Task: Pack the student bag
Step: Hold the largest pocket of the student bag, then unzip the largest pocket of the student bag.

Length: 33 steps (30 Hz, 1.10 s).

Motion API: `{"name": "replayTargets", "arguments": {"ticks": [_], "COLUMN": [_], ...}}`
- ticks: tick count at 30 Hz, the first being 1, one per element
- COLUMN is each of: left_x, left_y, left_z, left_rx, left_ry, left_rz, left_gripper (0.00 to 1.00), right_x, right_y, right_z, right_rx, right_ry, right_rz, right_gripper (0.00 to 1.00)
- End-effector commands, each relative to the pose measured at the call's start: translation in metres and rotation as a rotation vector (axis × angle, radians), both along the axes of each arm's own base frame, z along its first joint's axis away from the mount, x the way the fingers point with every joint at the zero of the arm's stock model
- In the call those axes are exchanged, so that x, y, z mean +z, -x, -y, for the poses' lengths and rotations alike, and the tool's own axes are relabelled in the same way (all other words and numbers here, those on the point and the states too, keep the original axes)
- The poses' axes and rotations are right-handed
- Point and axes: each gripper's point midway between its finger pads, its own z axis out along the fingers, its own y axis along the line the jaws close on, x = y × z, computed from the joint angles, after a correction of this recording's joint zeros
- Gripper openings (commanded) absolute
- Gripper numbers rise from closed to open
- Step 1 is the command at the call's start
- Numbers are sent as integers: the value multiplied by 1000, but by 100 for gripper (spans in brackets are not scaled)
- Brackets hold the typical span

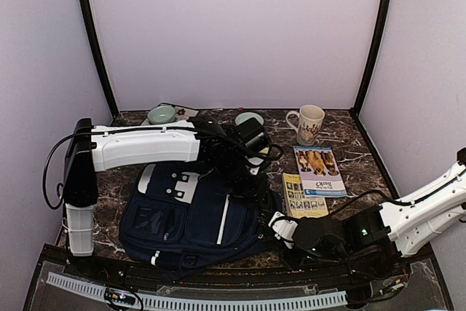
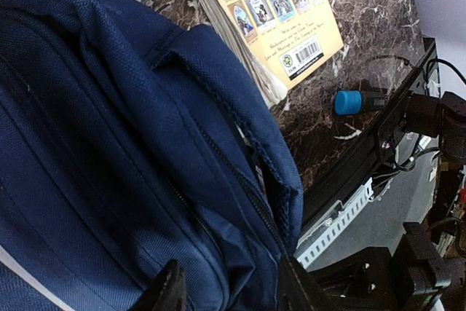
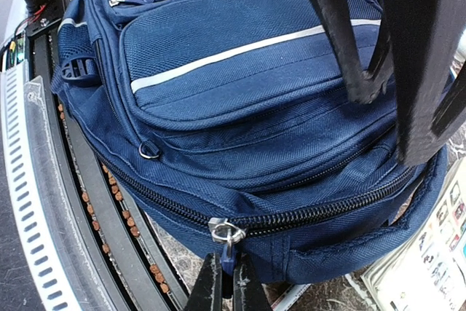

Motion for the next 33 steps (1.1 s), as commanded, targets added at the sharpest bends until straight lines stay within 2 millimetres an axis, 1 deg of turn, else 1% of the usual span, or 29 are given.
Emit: {"name": "replayTargets", "arguments": {"ticks": [1, 3, 6, 10, 14, 17, 20, 24, 26, 28, 29, 33], "left_x": [-2, -5, -4, -1, -7, -12, -16, -20, -22, -20, -18, -13], "left_y": [10, 12, 17, 25, 30, 31, 34, 37, 37, 36, 34, 26], "left_z": [0, 1, 7, 13, 10, 8, 9, 13, 13, 14, 15, 14], "left_rx": [-35, -39, -57, -92, -108, -111, -123, -136, -135, -133, -130, -103], "left_ry": [-16, -18, 0, 19, -8, -35, -44, -51, -58, -56, -55, -72], "left_rz": [-21, -23, -29, -27, -17, -11, -5, -2, 1, 13, 20, 65], "left_gripper": [46, 46, 46, 50, 51, 48, 42, 29, 19, 5, 0, 0], "right_x": [19, 17, 16, 17, 20, 23, 23, 23, 22, 22, 21, 20], "right_y": [-1, 0, 1, 0, -1, -2, -2, -3, -2, -2, -1, 0], "right_z": [-16, -17, -19, -21, -21, -21, -21, -22, -22, -23, -24, -27], "right_rx": [-17, -16, -18, -22, -25, -30, -32, -35, -32, -31, -28, -19], "right_ry": [-78, -74, -72, -77, -83, -87, -86, -85, -80, -77, -74, -63], "right_rz": [13, 6, -3, 0, 7, 10, 9, 10, 9, 7, 6, 3], "right_gripper": [0, 0, 0, 0, 0, 0, 0, 0, 0, 0, 0, 0]}}
